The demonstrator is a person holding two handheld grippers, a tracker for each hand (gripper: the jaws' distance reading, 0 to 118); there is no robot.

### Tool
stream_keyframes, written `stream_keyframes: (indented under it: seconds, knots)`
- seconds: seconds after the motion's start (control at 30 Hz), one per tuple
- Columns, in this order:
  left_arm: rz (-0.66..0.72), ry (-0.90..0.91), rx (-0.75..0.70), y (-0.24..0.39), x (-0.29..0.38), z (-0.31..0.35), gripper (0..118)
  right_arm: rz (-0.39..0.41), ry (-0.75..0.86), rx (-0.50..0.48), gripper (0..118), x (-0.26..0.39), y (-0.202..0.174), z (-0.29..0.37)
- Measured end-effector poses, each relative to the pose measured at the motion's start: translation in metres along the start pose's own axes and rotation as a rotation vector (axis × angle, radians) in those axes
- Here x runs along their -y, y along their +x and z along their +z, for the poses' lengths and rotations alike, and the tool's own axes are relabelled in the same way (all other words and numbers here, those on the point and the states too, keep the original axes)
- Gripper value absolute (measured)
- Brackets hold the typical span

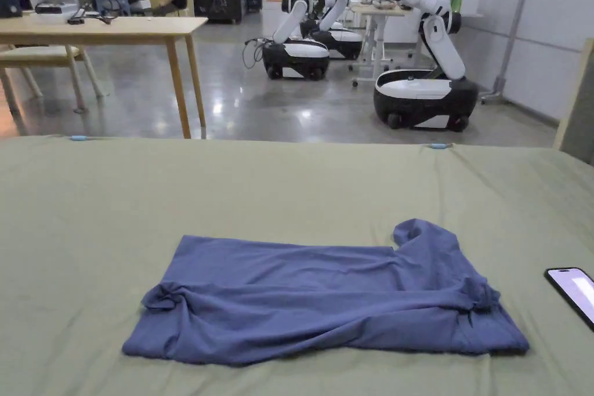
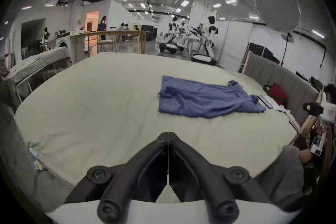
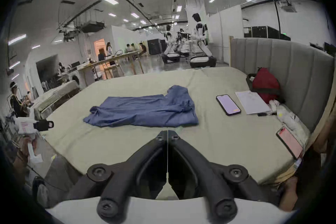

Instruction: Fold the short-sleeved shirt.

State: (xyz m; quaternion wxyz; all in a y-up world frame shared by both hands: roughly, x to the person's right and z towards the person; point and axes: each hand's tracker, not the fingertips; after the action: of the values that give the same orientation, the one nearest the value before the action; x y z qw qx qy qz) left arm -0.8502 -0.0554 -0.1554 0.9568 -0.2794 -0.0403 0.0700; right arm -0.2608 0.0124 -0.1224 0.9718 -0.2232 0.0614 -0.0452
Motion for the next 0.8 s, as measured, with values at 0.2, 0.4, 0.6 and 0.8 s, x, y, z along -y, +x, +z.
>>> stream_keyframes:
  seconds: [0.2,0.4,0.6,0.8]
  knots:
    - [0.039,0.045,0.018,0.017,-0.049,-0.055,0,-0.005,0.026,-0.01,1,-0.016,-0.007,0.001]
    - [0.032,-0.221,-0.037,0.016,-0.084,-0.186,116,-0.018,0.018,-0.025,1,-0.023,-0.006,-0.011]
    - [-0.084,-0.342,-0.167,0.023,-0.075,-0.266,109,-0.015,-0.012,-0.007,1,-0.02,-0.003,-0.023]
    - [-0.127,-0.31,-0.13,0.037,-0.063,-0.264,53,-0.007,-0.069,0.012,1,-0.016,0.002,-0.036]
